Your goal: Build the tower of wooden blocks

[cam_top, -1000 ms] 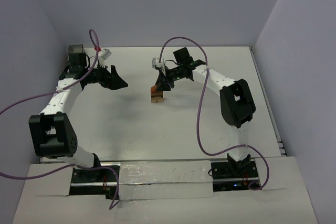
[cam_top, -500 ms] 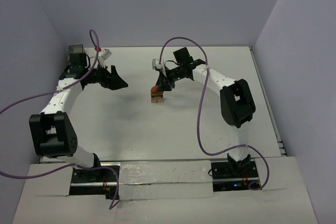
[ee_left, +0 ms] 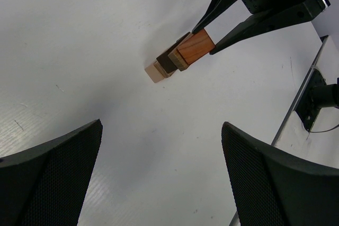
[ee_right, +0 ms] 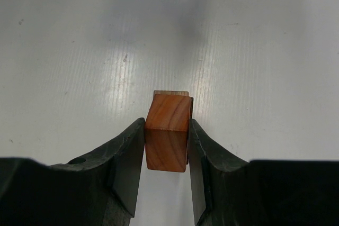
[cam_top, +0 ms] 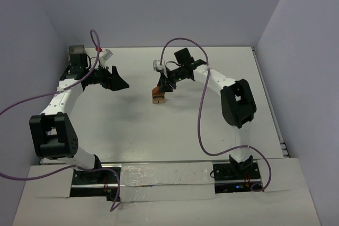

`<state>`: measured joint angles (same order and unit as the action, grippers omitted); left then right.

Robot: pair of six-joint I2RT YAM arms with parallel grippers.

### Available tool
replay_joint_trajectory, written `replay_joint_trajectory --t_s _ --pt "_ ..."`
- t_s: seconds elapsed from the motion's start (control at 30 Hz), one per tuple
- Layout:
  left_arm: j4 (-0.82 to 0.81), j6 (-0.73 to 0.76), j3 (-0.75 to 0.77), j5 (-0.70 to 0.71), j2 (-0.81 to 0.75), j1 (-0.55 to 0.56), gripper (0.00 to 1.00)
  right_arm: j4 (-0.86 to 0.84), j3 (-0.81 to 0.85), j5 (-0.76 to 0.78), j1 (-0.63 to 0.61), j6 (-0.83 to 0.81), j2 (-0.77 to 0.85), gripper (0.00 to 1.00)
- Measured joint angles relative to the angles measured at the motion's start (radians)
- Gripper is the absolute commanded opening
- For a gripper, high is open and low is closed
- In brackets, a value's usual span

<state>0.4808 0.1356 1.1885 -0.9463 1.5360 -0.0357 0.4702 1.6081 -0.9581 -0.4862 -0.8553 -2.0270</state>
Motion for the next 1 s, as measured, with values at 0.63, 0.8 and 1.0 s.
replay_joint_trajectory --t_s 0.63,0.8,1.0 --pt "0.0 0.001 0.0 0.0 0.0 0.0 0.99 0.014 0.023 0.0 0.0 -0.007 -0.008 0.06" --pt "0.0 0.001 0.0 0.0 0.0 0.0 0.99 0.016 0.023 0.001 0.0 -0.014 -0.008 0.07" --pt "0.0 0.004 0.0 0.0 0.0 0.0 0.99 0.017 0.023 0.004 0.0 -0.018 -0.008 0.09"
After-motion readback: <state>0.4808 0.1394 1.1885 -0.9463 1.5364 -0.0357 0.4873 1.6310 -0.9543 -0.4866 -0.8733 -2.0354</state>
